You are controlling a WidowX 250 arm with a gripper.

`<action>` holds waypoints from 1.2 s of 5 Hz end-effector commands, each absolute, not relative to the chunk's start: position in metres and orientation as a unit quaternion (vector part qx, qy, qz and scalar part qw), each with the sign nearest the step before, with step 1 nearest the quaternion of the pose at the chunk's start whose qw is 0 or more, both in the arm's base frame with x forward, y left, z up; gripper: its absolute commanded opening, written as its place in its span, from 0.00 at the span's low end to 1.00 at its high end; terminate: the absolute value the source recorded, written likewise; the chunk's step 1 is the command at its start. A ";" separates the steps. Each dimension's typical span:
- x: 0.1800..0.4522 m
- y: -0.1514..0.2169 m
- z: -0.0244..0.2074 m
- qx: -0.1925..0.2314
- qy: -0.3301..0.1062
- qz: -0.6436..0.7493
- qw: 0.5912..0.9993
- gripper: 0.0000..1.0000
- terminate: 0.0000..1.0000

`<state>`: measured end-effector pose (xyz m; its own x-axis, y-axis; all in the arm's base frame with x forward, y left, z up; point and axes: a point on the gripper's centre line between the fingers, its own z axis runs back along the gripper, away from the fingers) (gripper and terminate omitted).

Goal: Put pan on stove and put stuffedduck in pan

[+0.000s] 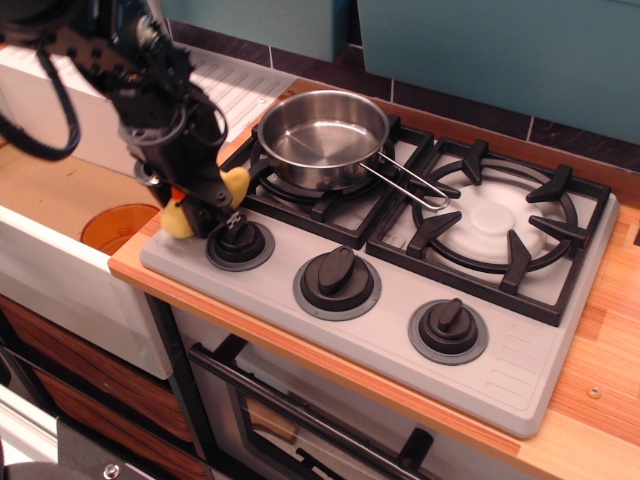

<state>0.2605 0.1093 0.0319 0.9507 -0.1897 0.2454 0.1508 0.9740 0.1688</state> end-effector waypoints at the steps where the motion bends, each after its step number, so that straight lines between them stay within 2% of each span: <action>1: 0.268 0.111 0.089 0.125 -0.127 -0.082 0.981 0.00 0.00; 2: 0.272 0.109 0.125 0.151 -0.111 -0.083 0.979 0.00 0.00; 3: 0.280 0.102 0.143 0.162 -0.107 -0.085 0.977 0.00 0.00; 4: 0.287 0.092 0.148 0.175 -0.115 -0.081 0.974 0.00 0.00; 6: 0.312 0.074 0.145 0.173 -0.130 -0.081 0.973 0.00 0.00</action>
<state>0.3059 0.0753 0.1310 0.9621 -0.2044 0.1807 0.1331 0.9298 0.3431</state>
